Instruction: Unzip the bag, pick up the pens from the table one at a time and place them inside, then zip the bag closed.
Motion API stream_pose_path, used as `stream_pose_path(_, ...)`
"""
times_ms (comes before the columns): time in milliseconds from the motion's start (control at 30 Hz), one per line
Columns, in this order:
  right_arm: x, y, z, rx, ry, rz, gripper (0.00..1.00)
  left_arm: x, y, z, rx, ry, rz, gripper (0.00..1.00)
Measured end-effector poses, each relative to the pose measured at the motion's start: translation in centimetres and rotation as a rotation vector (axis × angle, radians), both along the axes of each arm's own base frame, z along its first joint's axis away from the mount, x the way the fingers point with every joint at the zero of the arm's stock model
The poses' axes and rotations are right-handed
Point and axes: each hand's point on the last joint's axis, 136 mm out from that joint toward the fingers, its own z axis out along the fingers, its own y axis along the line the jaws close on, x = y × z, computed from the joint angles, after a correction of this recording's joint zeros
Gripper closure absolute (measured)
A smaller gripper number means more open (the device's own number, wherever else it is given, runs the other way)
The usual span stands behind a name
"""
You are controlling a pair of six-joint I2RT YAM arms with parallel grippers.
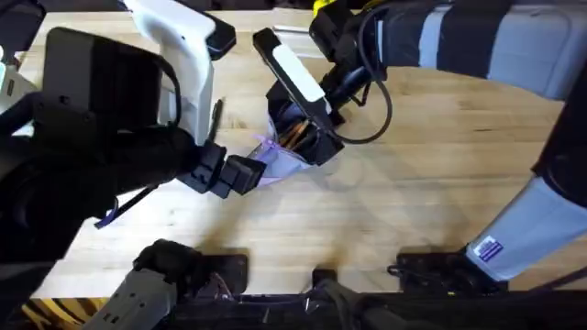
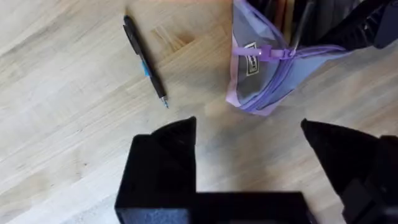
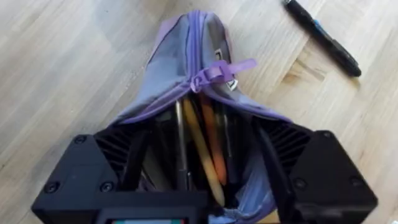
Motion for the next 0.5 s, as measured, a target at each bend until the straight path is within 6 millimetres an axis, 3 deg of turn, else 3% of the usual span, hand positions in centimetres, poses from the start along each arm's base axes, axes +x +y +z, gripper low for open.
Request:
stream_pose_path(400, -0.01, -0.13, 0.01, -0.006, 0.007, -0.006, 0.009, 0.30, -0.08, 0.21, -0.004, -0.015, 0.000, 0.008)
stream_pose_path(500, 0.06, -0.80, 0.78, -0.022, 0.039, -0.045, 0.009, 0.98, 0.18, 0.59, 0.008, -0.048, 0.016, 0.007)
